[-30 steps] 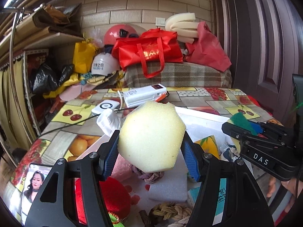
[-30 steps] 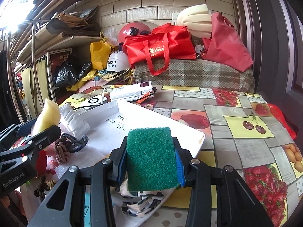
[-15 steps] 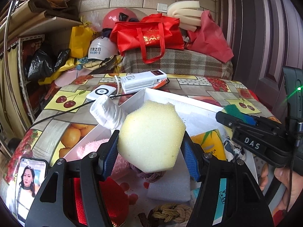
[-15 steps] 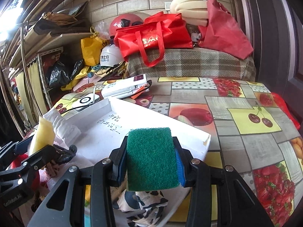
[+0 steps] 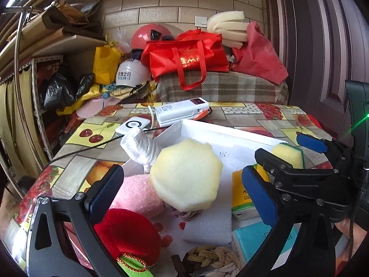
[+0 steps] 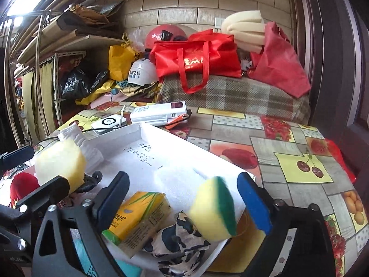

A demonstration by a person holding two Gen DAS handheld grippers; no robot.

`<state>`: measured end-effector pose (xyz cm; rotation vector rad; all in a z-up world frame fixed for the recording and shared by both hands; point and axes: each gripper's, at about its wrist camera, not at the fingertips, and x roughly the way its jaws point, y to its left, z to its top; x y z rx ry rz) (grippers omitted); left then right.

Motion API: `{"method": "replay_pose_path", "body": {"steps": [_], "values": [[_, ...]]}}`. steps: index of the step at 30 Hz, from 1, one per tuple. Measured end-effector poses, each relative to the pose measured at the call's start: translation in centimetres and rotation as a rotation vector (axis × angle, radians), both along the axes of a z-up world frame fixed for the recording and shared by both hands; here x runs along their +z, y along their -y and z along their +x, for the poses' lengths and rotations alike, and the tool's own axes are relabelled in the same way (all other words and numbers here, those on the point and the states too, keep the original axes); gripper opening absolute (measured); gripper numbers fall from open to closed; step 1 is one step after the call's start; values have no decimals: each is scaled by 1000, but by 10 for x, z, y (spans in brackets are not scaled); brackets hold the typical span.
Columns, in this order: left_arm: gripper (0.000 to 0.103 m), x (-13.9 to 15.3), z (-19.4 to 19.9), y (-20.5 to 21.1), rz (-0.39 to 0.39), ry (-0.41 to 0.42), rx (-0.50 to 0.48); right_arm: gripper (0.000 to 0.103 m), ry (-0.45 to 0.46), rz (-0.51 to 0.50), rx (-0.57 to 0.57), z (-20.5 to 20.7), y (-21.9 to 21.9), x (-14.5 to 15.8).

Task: Organize soft objects
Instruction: 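Open the right tool to drop the sponge while the left tool releases the foam block into the box, then lift both open tools away from the white box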

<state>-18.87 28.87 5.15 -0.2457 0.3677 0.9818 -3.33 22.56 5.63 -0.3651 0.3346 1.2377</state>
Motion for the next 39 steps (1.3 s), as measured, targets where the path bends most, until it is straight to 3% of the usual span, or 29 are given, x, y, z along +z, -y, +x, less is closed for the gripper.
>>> {"method": "replay_pose_path", "body": {"steps": [3, 4, 18, 39], "values": [[103, 1, -2, 1, 9, 9, 7, 98, -2, 15, 0, 0, 1, 1], [103, 1, -4, 2, 11, 14, 9, 103, -3, 21, 1, 1, 2, 2], [103, 9, -18, 23, 133, 78, 43, 103, 10, 195, 2, -3, 31, 12], [103, 7, -19, 53, 118, 105, 55, 103, -23, 198, -2, -7, 73, 10]]}}
